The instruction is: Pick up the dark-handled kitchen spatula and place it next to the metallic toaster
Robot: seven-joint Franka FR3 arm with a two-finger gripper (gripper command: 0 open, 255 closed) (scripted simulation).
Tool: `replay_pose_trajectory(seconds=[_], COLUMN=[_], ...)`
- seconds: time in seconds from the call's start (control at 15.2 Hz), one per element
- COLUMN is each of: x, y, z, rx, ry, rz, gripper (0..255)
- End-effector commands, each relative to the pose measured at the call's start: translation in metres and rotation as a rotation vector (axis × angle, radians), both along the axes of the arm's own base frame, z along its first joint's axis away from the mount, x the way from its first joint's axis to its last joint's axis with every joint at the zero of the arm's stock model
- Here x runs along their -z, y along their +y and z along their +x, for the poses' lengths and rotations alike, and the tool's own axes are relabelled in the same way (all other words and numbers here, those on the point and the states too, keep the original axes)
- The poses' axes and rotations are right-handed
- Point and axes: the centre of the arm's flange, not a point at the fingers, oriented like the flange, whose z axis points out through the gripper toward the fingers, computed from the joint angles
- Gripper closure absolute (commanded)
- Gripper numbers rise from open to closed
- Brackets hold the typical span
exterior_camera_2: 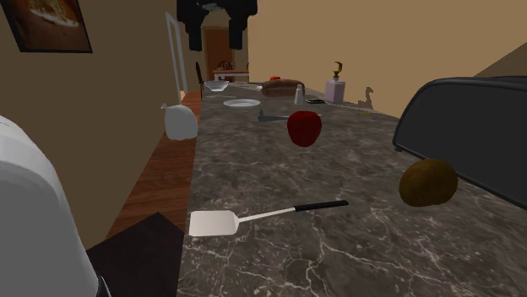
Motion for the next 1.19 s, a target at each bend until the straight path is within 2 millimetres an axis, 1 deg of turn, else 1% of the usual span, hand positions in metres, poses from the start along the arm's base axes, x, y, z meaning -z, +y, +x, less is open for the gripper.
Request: replay_pose_trajectory(seconds=[0.0, 0.53, 1.12], x=[0.0, 0.092, 0.194], y=[0.0, -0.051, -0.108], z=[0.0, -0.001, -0.014], rx=[0.0, 0.301, 0.639], ry=[0.0, -0.066, -0.141], rz=[0.0, -0.015, -0.032], gripper=[0, 0, 0])
